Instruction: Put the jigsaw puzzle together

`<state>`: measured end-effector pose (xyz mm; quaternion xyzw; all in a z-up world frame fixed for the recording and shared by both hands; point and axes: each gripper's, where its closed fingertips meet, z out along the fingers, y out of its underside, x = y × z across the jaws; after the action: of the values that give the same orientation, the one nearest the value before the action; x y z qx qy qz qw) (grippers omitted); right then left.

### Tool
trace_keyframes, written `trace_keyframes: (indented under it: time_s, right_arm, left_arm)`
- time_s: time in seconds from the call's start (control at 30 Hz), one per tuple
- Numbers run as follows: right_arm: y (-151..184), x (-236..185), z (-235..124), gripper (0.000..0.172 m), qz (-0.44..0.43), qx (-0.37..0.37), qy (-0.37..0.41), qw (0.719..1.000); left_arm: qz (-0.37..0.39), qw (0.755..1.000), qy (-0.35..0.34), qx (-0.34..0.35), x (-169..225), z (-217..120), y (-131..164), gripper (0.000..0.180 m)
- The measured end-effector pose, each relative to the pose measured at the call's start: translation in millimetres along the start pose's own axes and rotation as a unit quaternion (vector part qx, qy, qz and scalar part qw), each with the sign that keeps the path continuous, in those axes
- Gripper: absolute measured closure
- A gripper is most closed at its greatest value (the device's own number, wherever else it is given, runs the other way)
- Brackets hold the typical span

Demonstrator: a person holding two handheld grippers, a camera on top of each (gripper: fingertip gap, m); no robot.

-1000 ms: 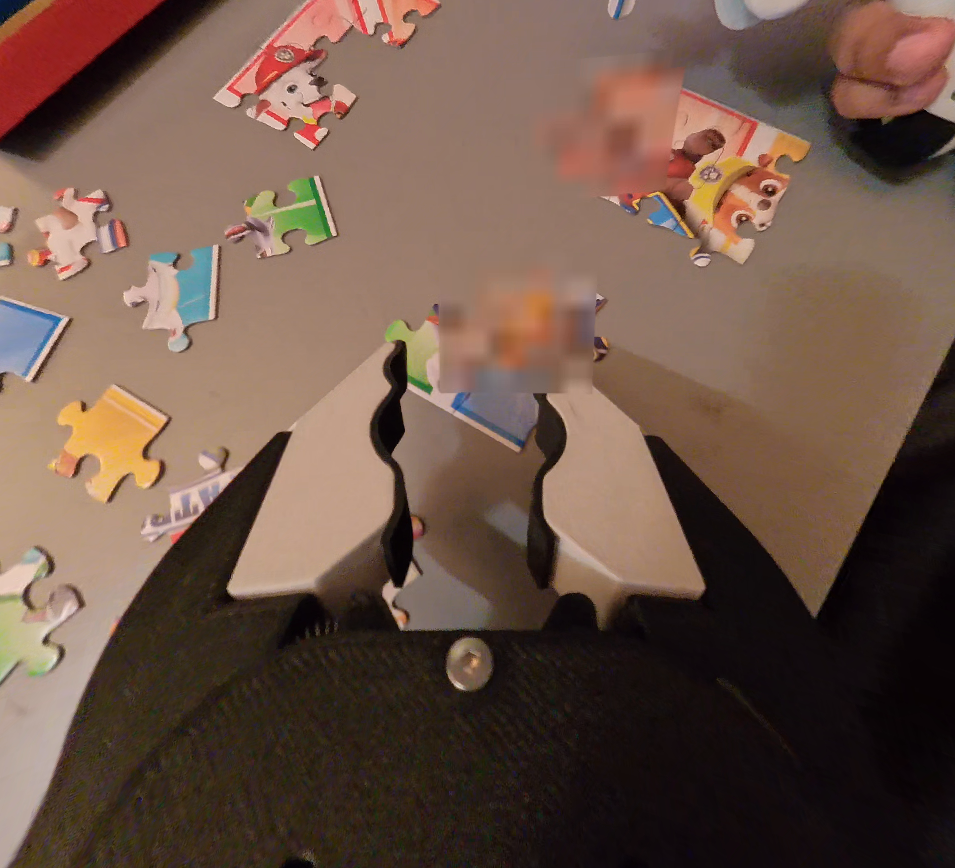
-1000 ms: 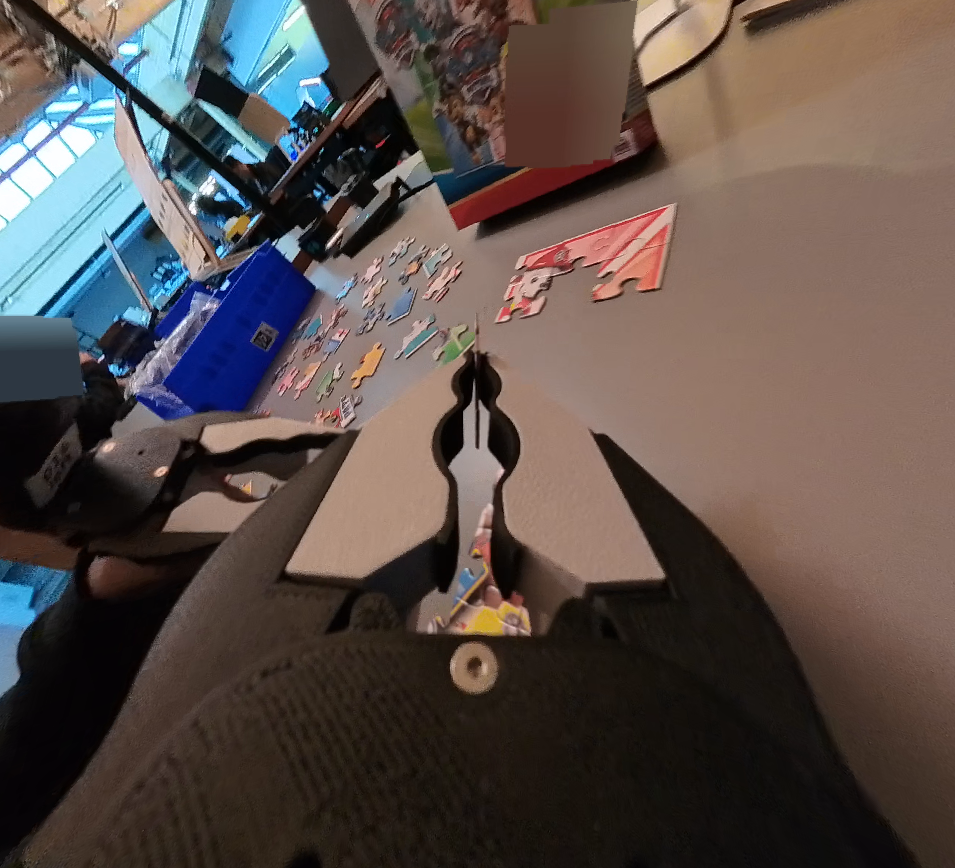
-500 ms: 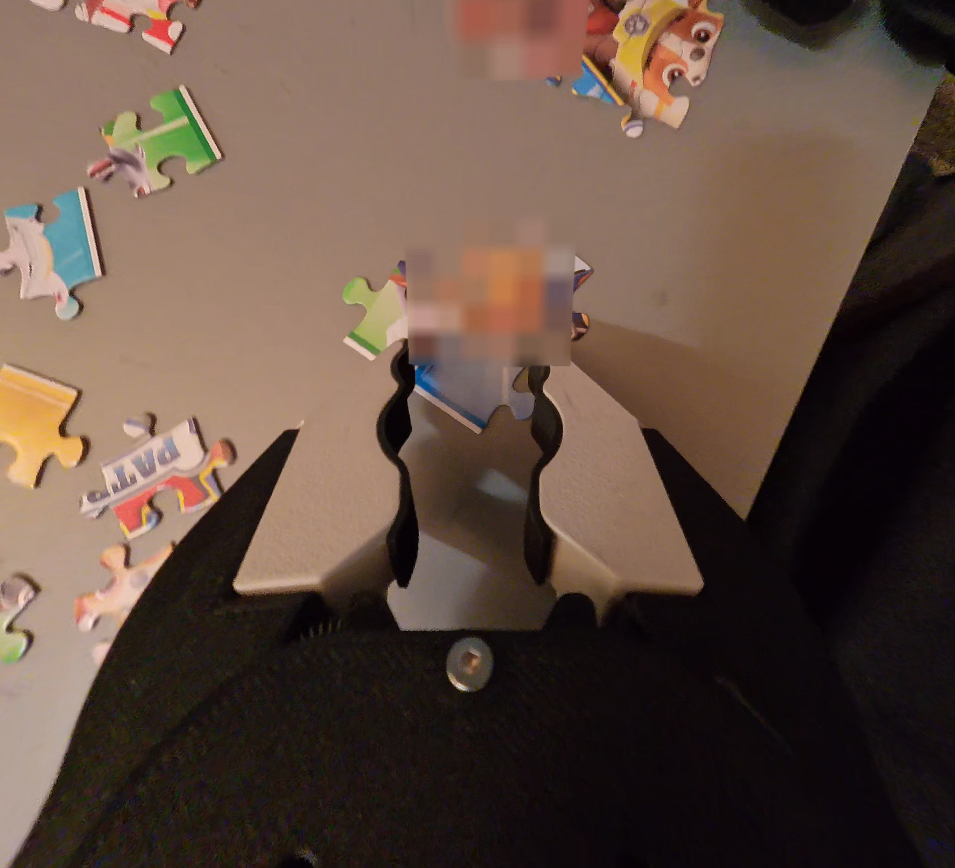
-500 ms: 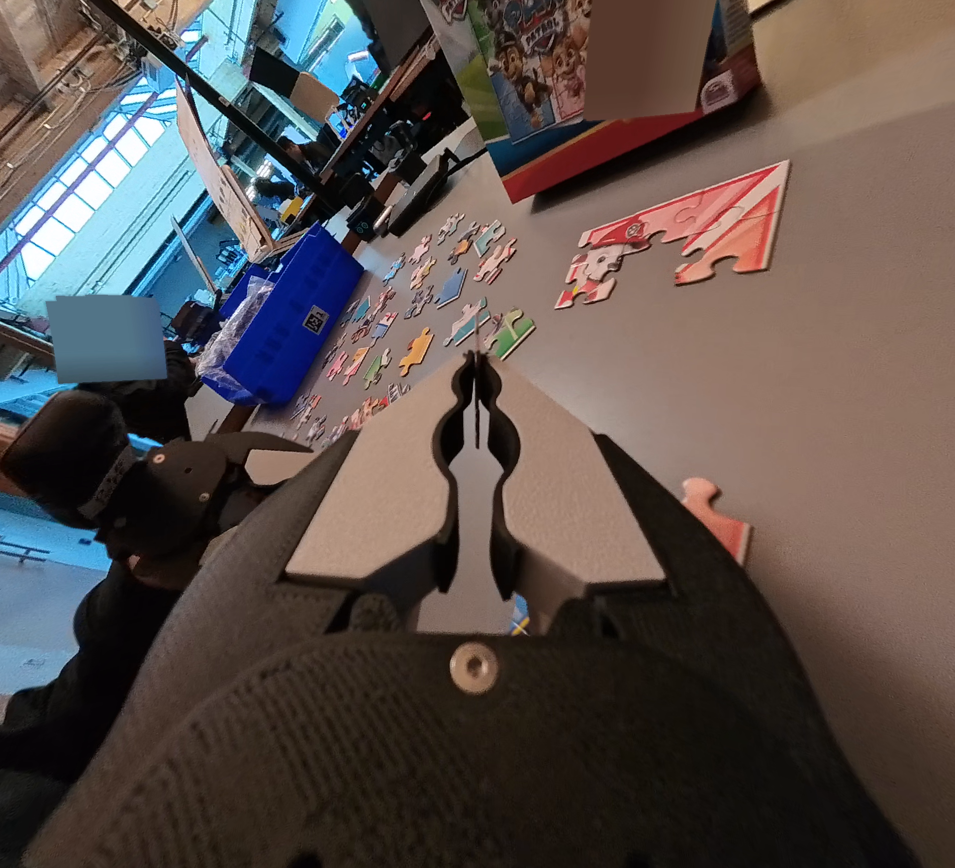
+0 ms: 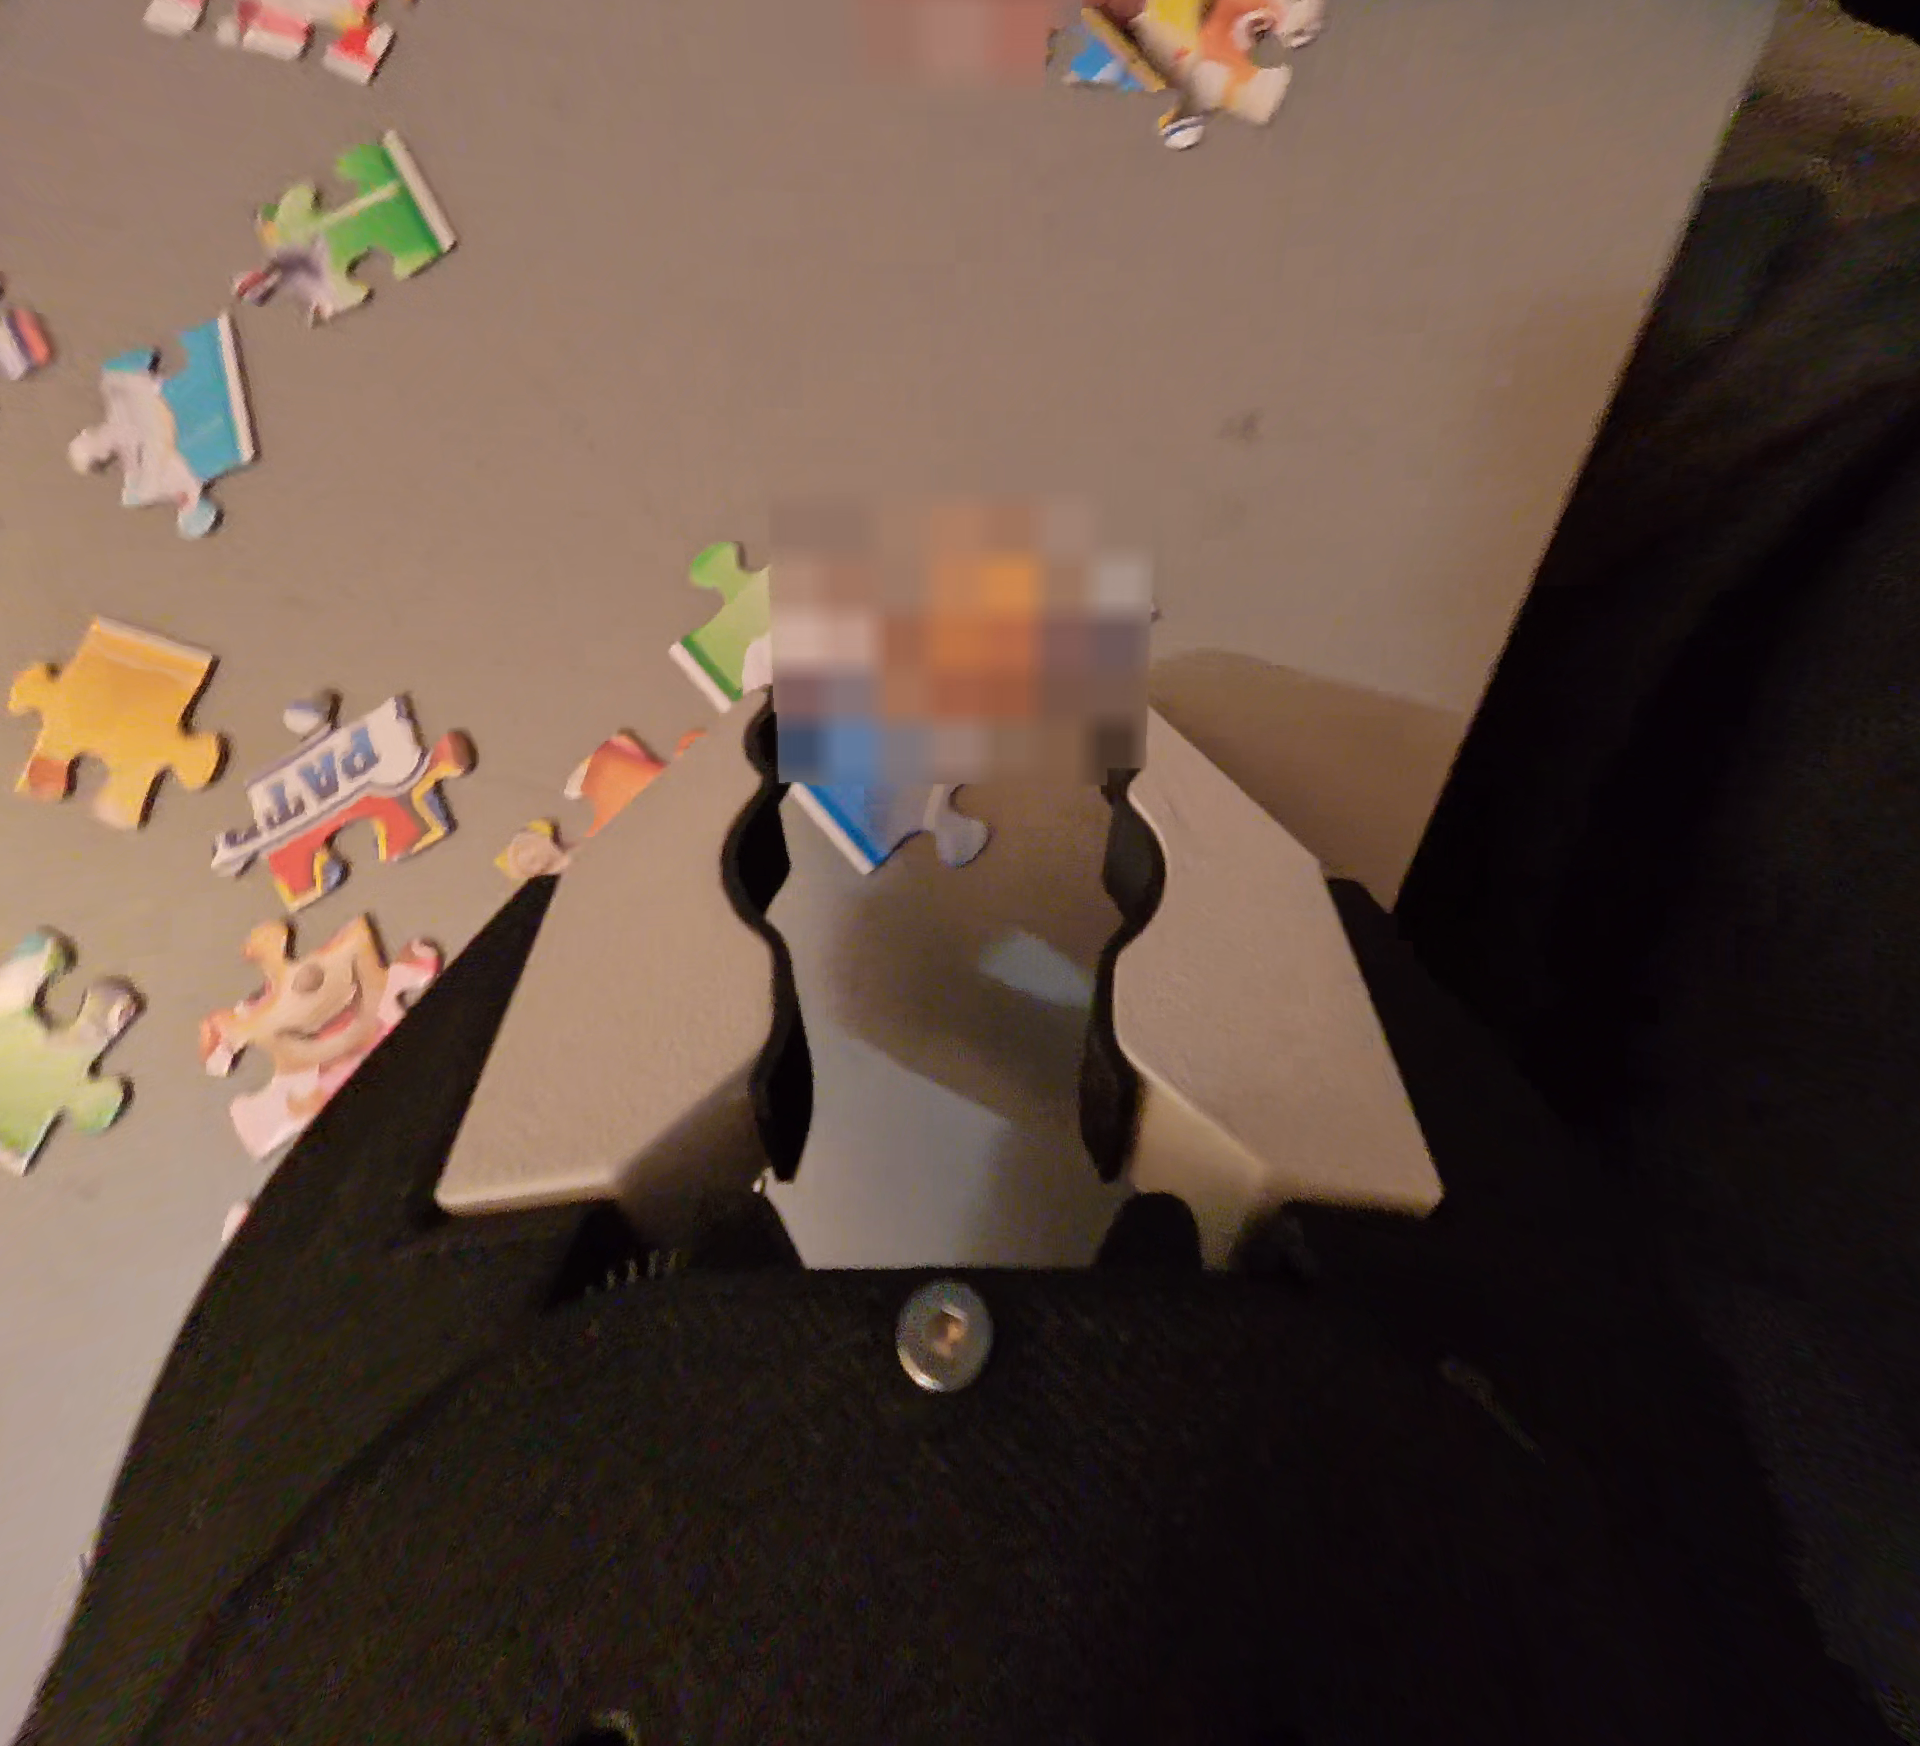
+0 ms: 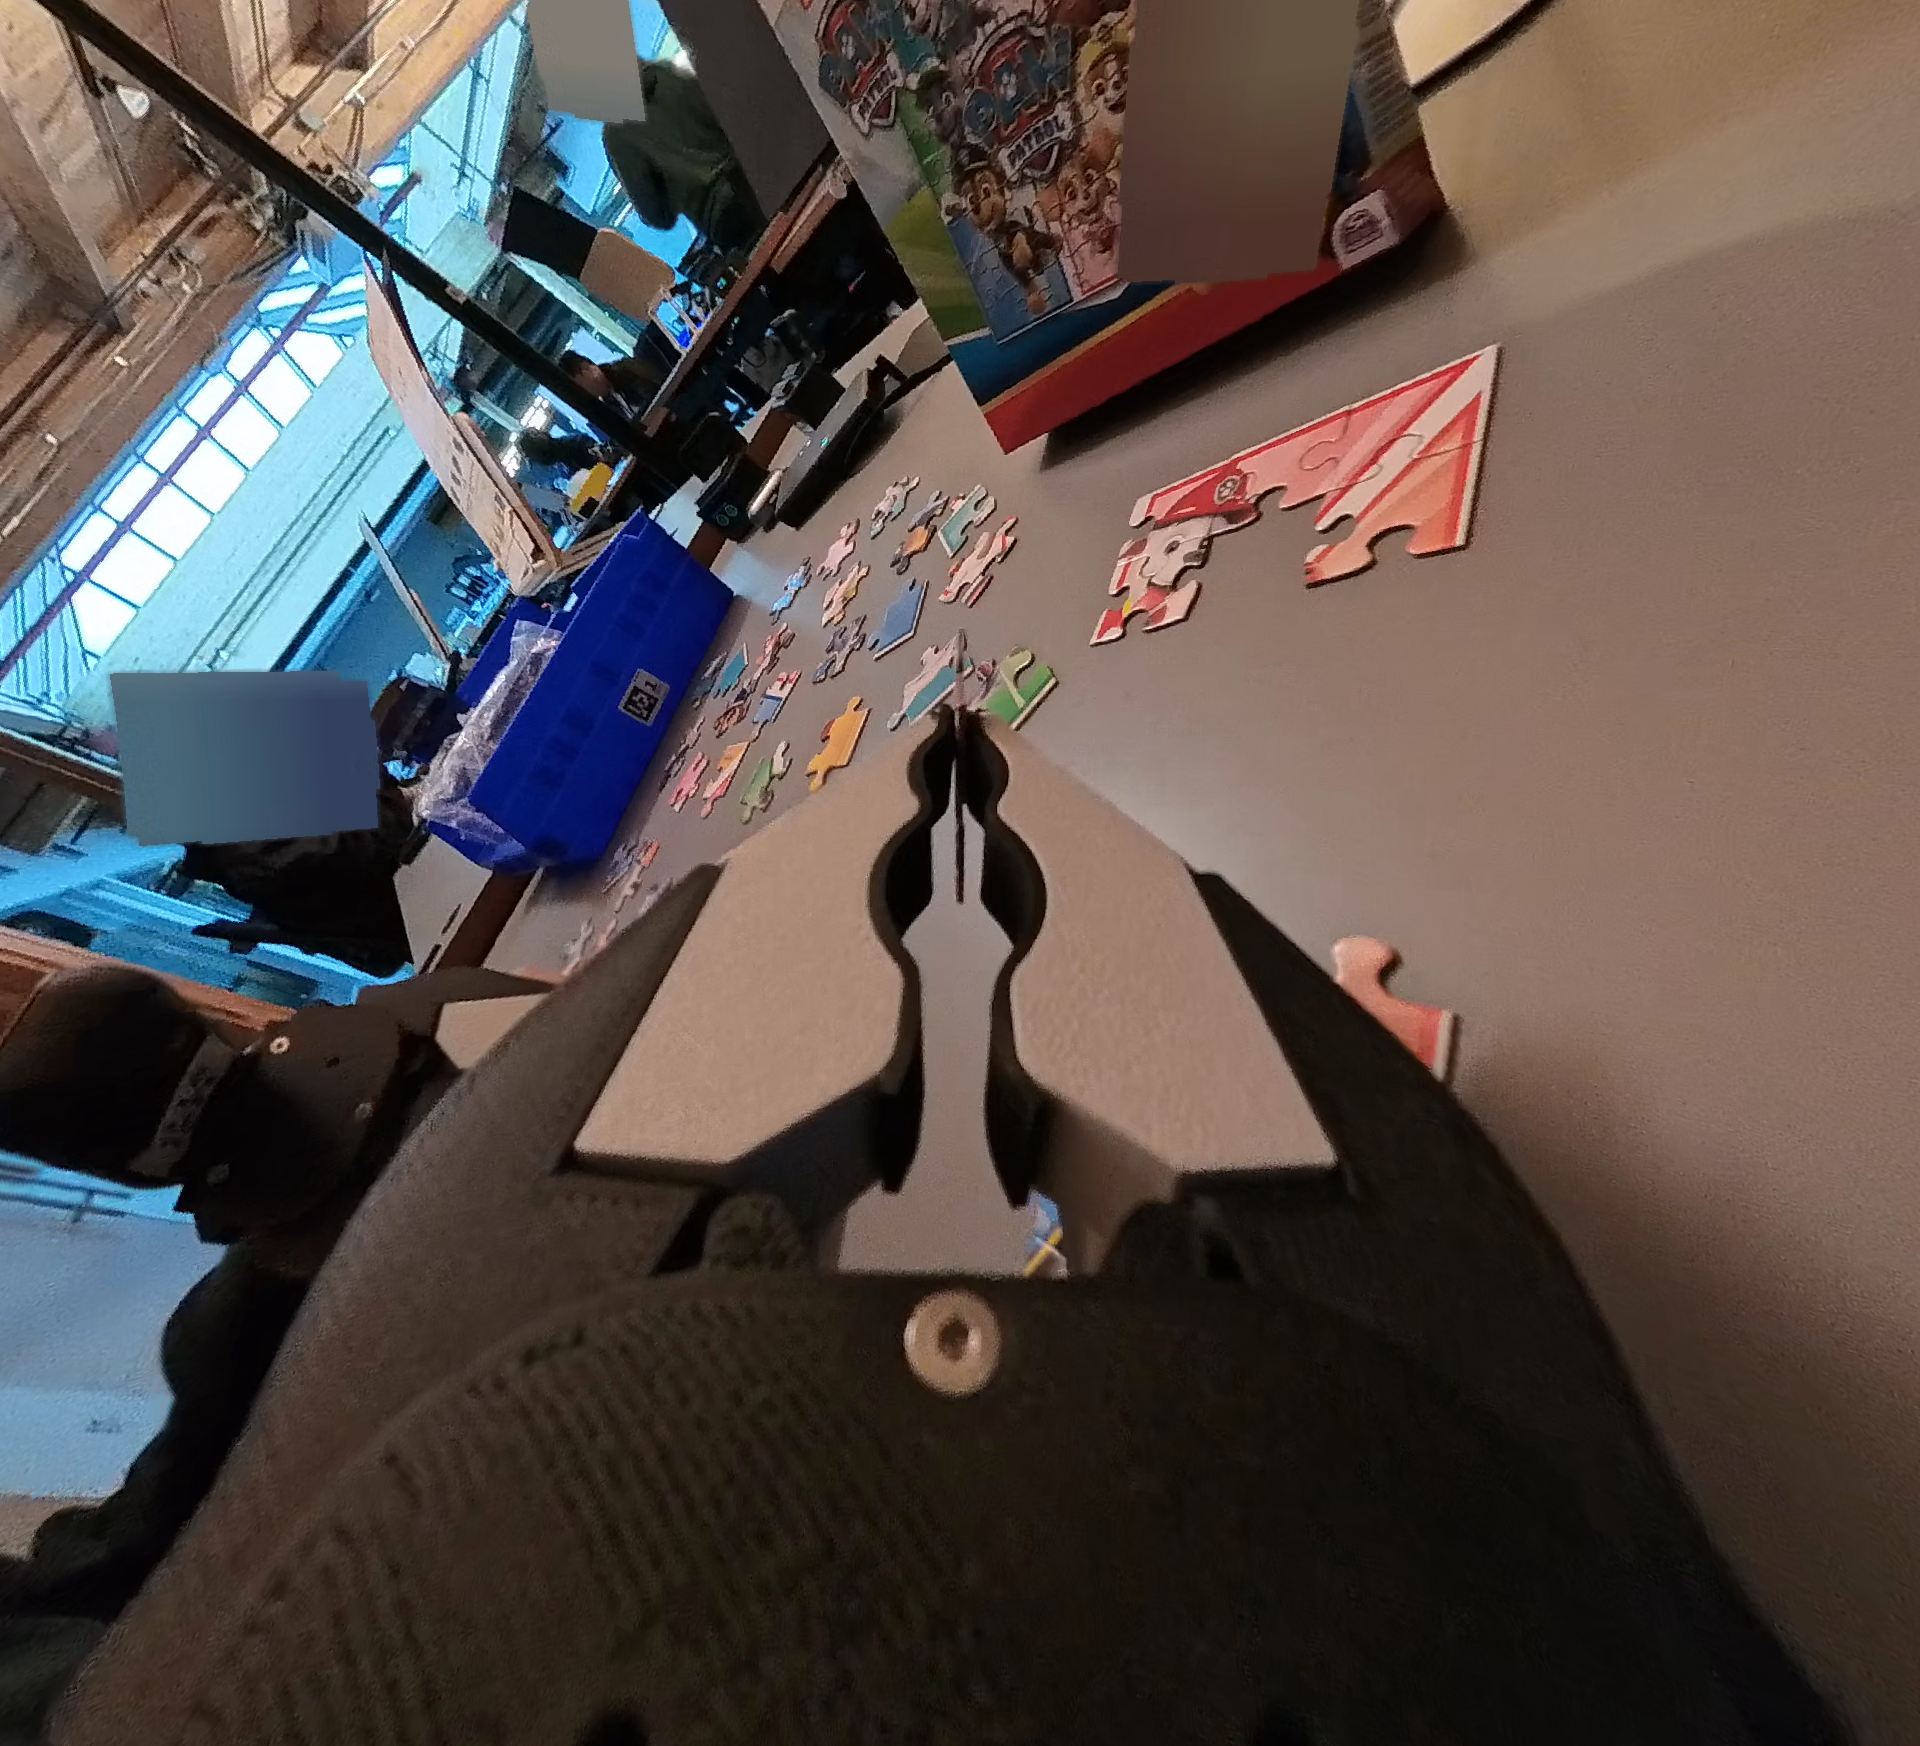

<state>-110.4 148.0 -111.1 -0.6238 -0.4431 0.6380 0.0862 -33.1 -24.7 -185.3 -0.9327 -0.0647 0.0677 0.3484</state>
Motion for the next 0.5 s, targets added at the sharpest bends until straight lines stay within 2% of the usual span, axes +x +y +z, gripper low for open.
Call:
trace_keyframes:
  time_s: [0.07, 0.17, 0.33, 0.5]
  right_arm:
    - [6.8, -4.8, 3.1, 0.172, 0.012, -0.003, -0.006, 1.0]
    - [32.6, -17.9, 17.4, 0.172, 0.016, -0.04, -0.012, 0.999]
    - [82.5, -39.9, 42.7, 0.172, 0.0, -0.126, -0.02, 0.992]
    - [96.2, -36.1, 51.4, 0.172, -0.013, -0.156, 0.005, 0.988]
  left_arm:
    - [0.022, 1.0, 0.013, 0.014, 5.6, -1.1, -4.6, 0.113]
    - [0.022, 0.999, 0.023, 0.011, 8.6, 1.3, -3.1, 0.115]
    - [0.012, 1.0, 0.0, -0.004, 4.2, 8.0, 1.8, 0.115]
    - [-0.01, 0.999, -0.039, 0.0, -7.1, 11.3, -1.4, 0.121]
